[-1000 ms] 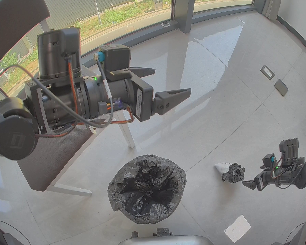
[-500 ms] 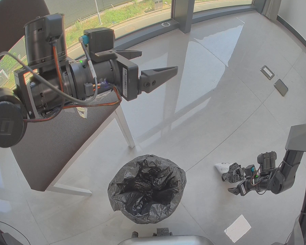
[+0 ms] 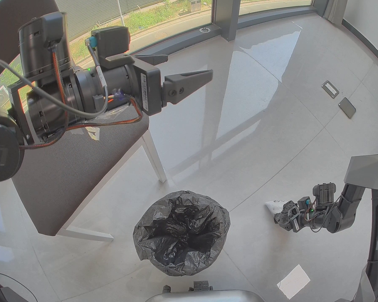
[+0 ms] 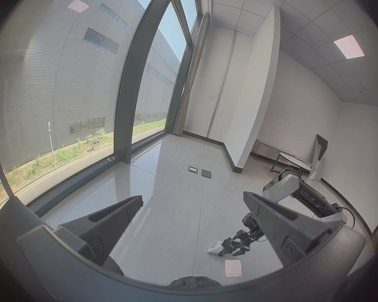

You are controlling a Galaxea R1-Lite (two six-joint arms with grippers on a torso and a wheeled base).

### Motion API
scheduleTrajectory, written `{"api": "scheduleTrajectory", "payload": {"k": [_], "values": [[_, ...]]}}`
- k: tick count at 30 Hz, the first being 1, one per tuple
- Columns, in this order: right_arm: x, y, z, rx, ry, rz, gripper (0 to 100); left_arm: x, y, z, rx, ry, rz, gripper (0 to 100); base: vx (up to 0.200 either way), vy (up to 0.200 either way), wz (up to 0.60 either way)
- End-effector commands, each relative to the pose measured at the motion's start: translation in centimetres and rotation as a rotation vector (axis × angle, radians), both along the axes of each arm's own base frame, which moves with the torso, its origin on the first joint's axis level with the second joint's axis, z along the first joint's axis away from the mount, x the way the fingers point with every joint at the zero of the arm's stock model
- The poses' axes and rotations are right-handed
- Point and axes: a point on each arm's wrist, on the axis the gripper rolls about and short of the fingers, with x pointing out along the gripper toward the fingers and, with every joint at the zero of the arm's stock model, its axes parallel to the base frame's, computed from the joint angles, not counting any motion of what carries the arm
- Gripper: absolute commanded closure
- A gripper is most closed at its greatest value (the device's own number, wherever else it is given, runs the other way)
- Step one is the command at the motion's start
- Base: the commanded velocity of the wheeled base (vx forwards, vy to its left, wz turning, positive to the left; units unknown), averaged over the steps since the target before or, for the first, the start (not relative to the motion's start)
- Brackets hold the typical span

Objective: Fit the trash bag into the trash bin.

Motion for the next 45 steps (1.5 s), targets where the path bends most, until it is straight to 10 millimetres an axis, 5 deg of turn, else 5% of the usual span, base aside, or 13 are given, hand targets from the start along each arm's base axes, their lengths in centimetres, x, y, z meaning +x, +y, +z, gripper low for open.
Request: {"api": "scheduleTrajectory", "payload": {"k": [1, 13, 18, 24, 33, 41, 45], "values": [[0.3, -0.2, -0.4, 0.001, 0.003, -0.004, 100, -0.3, 0.4, -0.2, 0.003, 0.005, 0.006, 0, 0.000, 0.000, 0.00], [-0.1, -0.6, 0.2, 0.002, -0.002, -0.019, 100, -0.4, 0.5, -1.9, 0.006, 0.082, 0.007, 0, 0.000, 0.000, 0.00], [-1.5, -0.1, 3.8, -0.002, -0.061, -0.002, 100, -0.5, 0.6, -2.8, -0.043, 0.124, 0.009, 0, 0.000, 0.000, 0.00], [-5.8, 1.5, 12.1, -0.032, -0.252, 0.078, 100, -0.9, 1.2, -3.8, -0.033, 0.148, 0.024, 0, 0.000, 0.000, 0.00], [-14.0, 2.5, 18.1, -0.178, -0.459, 0.257, 100, -1.7, 5.4, -5.4, 0.072, 0.089, 0.148, 0, 0.000, 0.000, 0.00], [-16.7, 6.9, 20.7, -0.115, -0.518, 0.483, 100, -3.7, 12.1, -2.7, 0.019, -0.013, 0.388, 0, 0.000, 0.000, 0.00], [-16.6, 7.9, 21.1, -0.103, -0.526, 0.529, 100, -4.7, 13.1, -2.4, 0.010, -0.036, 0.423, 0, 0.000, 0.000, 0.00]]}}
